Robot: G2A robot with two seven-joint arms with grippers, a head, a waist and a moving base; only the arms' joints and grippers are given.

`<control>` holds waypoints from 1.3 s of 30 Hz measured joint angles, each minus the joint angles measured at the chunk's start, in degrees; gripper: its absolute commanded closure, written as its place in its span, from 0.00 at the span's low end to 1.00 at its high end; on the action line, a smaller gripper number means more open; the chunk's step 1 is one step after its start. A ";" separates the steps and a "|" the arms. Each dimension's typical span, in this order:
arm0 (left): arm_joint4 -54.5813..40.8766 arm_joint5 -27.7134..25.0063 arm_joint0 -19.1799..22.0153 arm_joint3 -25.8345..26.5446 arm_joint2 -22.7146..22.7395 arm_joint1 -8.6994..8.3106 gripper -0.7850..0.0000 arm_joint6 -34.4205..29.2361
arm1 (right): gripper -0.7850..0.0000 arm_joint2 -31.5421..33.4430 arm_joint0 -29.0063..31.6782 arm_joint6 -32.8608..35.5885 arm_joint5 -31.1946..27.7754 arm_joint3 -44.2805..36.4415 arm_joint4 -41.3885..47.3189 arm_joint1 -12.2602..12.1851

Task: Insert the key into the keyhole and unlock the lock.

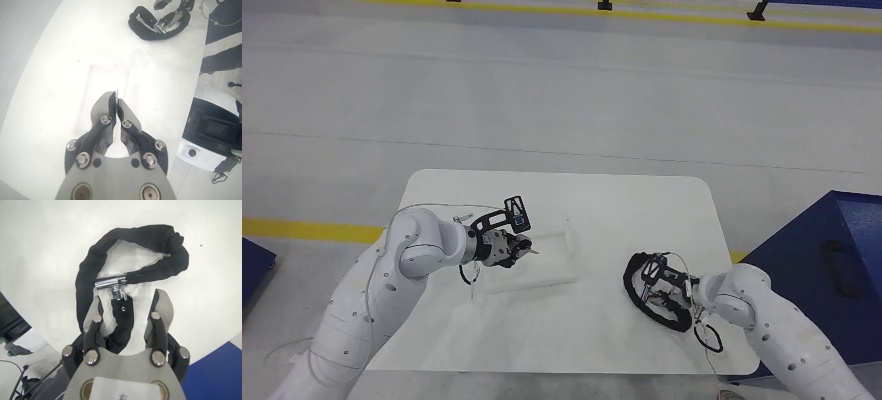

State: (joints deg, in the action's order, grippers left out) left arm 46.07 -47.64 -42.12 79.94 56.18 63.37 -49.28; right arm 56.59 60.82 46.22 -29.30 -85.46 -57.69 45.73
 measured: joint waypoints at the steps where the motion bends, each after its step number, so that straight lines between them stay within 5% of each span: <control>1: 0.00 0.00 0.00 0.00 0.00 0.00 1.00 0.00 | 0.45 -0.35 0.12 -0.13 0.42 -0.31 -0.81 0.10; 7: 0.00 0.00 0.00 0.00 0.00 0.00 1.00 0.00 | 0.60 -2.21 0.30 0.40 2.79 -0.85 -4.68 0.80; 8: 0.00 0.00 0.00 0.00 0.00 0.00 1.00 0.00 | 0.67 -2.40 0.17 0.58 2.82 -0.64 -4.82 0.91; 9: 0.00 0.00 0.00 0.00 0.00 0.00 1.00 0.00 | 0.90 -2.67 -0.03 0.89 2.96 -0.32 -4.90 1.08; 10: 0.00 0.00 0.00 0.00 0.00 0.00 1.00 0.00 | 1.00 -2.88 -0.20 1.17 3.11 -0.09 -4.89 1.23; 20: 0.00 0.00 0.00 0.00 0.00 0.00 1.00 0.00 | 1.00 -3.33 -2.87 3.89 -0.13 5.41 2.85 2.55; 28: 0.00 0.00 0.00 0.00 0.00 0.00 1.00 0.00 | 1.00 -3.28 -9.28 15.60 -13.97 20.64 32.30 3.51; 39: 0.00 0.00 0.00 0.00 0.00 0.00 1.00 0.00 | 1.00 -21.75 -17.23 16.09 -12.73 26.37 64.78 1.95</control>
State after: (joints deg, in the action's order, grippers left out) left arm 46.07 -47.64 -42.12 79.94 56.18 63.37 -49.28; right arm 34.84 43.58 62.31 -42.03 -59.09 7.09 47.69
